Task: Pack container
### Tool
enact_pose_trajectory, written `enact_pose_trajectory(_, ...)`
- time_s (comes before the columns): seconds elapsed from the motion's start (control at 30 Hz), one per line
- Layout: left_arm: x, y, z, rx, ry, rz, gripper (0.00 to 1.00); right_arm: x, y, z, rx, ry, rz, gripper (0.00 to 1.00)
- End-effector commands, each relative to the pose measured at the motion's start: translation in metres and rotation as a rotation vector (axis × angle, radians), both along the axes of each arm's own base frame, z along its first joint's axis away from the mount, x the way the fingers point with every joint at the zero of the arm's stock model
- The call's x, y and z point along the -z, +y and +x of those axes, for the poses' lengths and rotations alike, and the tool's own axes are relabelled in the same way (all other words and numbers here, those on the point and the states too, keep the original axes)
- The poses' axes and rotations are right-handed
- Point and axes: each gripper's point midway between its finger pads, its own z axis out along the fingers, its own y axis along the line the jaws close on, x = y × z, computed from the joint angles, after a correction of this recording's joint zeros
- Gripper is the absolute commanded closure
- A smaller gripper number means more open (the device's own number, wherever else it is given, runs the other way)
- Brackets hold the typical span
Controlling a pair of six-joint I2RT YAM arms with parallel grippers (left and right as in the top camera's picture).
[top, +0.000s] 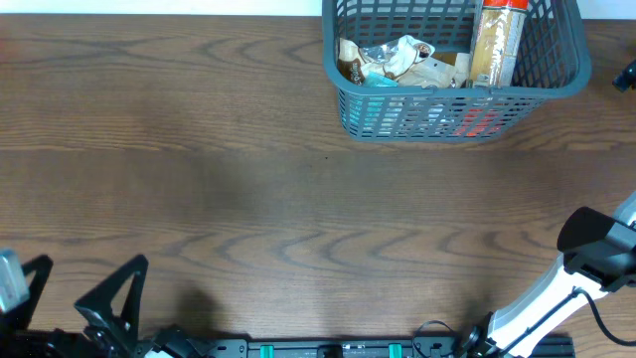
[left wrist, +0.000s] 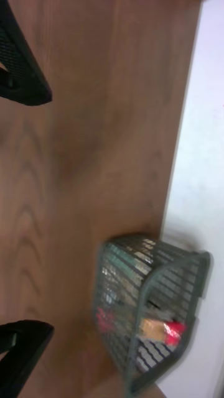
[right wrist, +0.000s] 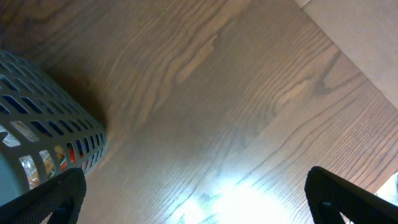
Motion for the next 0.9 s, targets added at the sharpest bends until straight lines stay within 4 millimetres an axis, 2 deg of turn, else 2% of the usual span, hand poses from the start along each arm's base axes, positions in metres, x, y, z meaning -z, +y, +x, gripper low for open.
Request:
enact_pose_trajectory(0.0, 0.015, 0.007, -0.006, -0.007, 0.056, 0.056, 0.01, 0.005, -0.002, 0.0, -0.003, 0.016, 0.004, 0.01)
enact_pose_trajectory(0.13, 0.018, 0.009, -0.007, 0.017, 0.06, 0.118, 0.01, 0.005, -0.002, 0.0, -0.003, 0.016, 0.004, 0.01)
enact_pose_trajectory(0.47, 0.0, 0.005, 0.001, 0.134, -0.079, 0.331, 0.01, 0.005, -0.002, 0.0, -0.003, 0.016, 0.005, 0.01)
enact_pose_trajectory(0.73, -0.015, 0.026, -0.015, -0.041, -0.165, 0.286, 0.01, 0.005, -0.002, 0.0, -0.003, 0.016, 0.004, 0.01)
enact_pose_trajectory(0.87, -0.027, 0.026, -0.025, -0.087, -0.275, 0.265, 0.01, 0.005, -0.002, 0.0, -0.003, 0.016, 0.004, 0.01)
